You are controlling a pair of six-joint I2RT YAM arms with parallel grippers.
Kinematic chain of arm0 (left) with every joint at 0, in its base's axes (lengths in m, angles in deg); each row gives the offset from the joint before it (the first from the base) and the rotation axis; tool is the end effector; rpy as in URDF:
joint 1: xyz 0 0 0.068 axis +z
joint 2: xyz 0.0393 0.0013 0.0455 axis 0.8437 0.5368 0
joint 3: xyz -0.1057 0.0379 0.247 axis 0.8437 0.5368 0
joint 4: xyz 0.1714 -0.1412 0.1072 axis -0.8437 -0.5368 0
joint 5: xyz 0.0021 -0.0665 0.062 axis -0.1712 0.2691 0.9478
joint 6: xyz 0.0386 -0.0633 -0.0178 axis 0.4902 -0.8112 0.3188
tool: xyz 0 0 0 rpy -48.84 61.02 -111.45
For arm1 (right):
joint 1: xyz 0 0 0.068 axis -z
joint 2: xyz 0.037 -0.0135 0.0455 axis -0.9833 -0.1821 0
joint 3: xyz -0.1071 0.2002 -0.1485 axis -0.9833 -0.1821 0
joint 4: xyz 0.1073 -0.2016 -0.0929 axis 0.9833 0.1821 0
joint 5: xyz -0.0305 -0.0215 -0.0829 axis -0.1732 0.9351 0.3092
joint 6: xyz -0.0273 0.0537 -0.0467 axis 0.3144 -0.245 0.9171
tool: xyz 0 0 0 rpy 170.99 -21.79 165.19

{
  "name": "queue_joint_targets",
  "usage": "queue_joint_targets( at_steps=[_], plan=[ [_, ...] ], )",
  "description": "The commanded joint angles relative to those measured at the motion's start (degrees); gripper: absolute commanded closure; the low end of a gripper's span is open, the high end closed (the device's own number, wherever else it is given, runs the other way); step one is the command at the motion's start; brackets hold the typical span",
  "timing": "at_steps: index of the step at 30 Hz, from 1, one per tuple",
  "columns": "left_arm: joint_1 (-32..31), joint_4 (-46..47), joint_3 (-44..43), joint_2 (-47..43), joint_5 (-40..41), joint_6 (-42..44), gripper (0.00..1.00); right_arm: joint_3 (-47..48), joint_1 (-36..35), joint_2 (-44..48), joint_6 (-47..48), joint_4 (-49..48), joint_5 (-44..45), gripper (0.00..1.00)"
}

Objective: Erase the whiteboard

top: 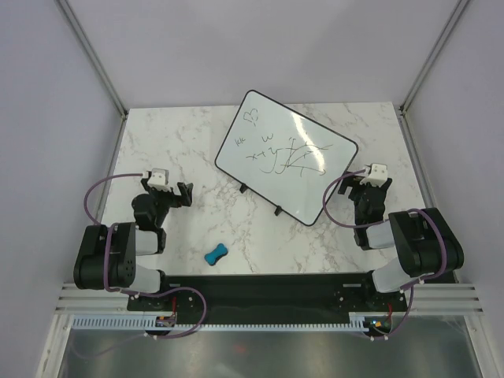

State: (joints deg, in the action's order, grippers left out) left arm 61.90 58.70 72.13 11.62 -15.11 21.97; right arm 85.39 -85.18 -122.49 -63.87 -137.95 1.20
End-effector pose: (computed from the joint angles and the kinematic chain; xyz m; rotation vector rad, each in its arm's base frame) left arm 0.2482 0.0006 0.1598 0.1347 1.6772 -0.1972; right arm 0.2640 0.0077 0.1533 0.1811 1.6825 -0.1266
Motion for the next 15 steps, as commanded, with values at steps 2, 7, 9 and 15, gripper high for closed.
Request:
queue_joint_targets(
  at_steps=[2,7,9,15],
  plan=[
    [-0.14,1.92,-1.16,0.05,1.33,-0.41,0.01,-0.23,-0.04,0.14,0.19,-2.68,-0.45,0.02],
    [-0.75,0.34,-2.13,0.31,-0.42,0.98,0.01,-0.23,-0.04,0.14,0.19,-2.68,-0.45,0.02],
    [-1.46,-0.45,-2.31,-0.3,-0.25,0.99,0.01,-0.23,0.05,0.14,0.1,-2.68,-0.36,0.02],
    [-1.46,-44.95,-23.34,-9.26,-12.05,0.2,0.1,-0.14,-0.04,0.14,0.19,-2.68,-0.45,0.02]
  ],
)
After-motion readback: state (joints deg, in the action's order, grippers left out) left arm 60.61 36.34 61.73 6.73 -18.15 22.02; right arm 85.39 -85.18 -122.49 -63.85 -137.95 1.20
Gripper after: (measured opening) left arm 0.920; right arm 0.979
